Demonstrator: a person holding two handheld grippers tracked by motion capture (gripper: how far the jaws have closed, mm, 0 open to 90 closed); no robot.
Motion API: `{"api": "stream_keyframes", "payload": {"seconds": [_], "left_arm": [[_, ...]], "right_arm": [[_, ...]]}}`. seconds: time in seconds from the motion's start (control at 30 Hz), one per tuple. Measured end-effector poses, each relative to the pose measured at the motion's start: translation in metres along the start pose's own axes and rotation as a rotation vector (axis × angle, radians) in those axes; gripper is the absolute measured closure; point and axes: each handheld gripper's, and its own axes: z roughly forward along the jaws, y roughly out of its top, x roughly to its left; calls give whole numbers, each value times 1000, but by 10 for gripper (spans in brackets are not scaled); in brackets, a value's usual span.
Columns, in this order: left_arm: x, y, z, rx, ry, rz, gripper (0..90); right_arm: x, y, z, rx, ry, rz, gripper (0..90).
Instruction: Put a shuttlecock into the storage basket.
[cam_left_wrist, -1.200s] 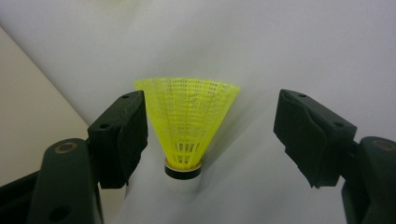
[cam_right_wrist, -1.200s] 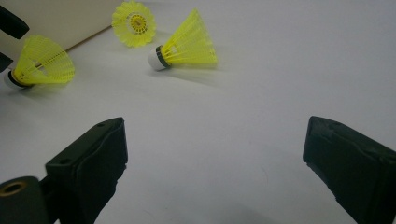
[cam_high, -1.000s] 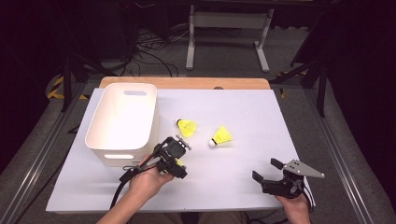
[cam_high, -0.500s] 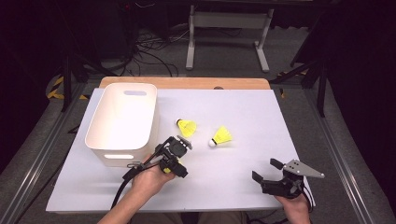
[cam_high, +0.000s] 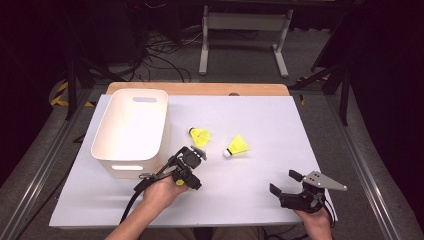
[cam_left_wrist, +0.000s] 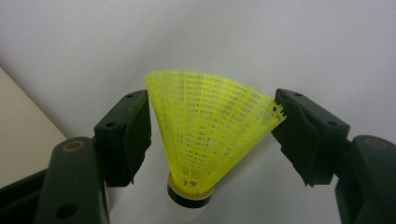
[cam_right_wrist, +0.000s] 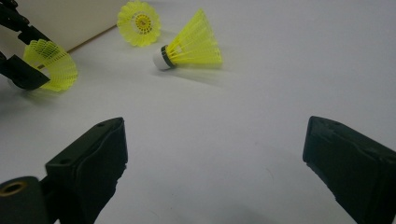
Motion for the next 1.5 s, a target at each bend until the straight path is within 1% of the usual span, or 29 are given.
{"api": "stream_keyframes", "payload": {"seconds": [0.07, 0.1, 0.17, 0.27, 0.33, 0.47, 0.67, 0.73, 0.83, 0.87, 0.93, 0.97, 1.0, 1.07, 1.23, 1.33, 1.37, 1.5], "left_arm": [[0, 0, 1, 3, -2, 1, 322], [0, 0, 2, 9, -9, 5, 333], [0, 0, 3, 8, -17, 8, 371], [0, 0, 2, -2, -14, 9, 440], [2, -1, 0, -7, -20, 9, 474], [2, -2, -3, -16, -12, 16, 520], [2, -4, -6, -34, -15, 17, 557], [1, -4, -8, -36, -6, 24, 563], [0, -4, -10, -37, -4, 33, 578], [0, -5, -10, -39, -7, 30, 580], [-1, -5, -14, -48, -11, 36, 583], [-2, -5, -15, -51, -10, 37, 585], [-3, -5, -17, -63, -8, 38, 587], [-3, -5, -19, -63, -13, 41, 591], [-5, -5, -27, -83, -15, 53, 596], [-7, -5, -32, -96, -11, 59, 597], [-7, -5, -34, -99, -7, 66, 597], [-8, -6, -41, -115, -11, 66, 599]], "right_arm": [[0, 0, 0, 0, 0, 0, 69], [0, 0, 0, -4, 0, 6, 69], [0, 0, 0, -4, -1, 7, 69], [0, 0, 0, -4, 0, 7, 69], [0, 0, 0, -3, 0, 7, 69], [0, 0, 0, -2, 1, 3, 69], [0, 0, 0, -3, 0, 7, 69], [0, 0, 0, -1, 1, 1, 70], [0, 0, 0, -1, 1, 1, 70], [0, 0, 0, -1, 0, 2, 69], [0, 0, 0, -3, 0, 7, 70], [0, 0, 0, -1, 1, 1, 70], [0, 0, 0, -1, 1, 0, 70], [0, 0, 0, 0, 1, 0, 69], [0, 0, 0, -1, 1, 0, 70], [0, 0, 1, -1, 3, 0, 70], [0, 0, 1, 0, 3, 1, 70], [0, 0, 0, 0, 2, 0, 69]]}}
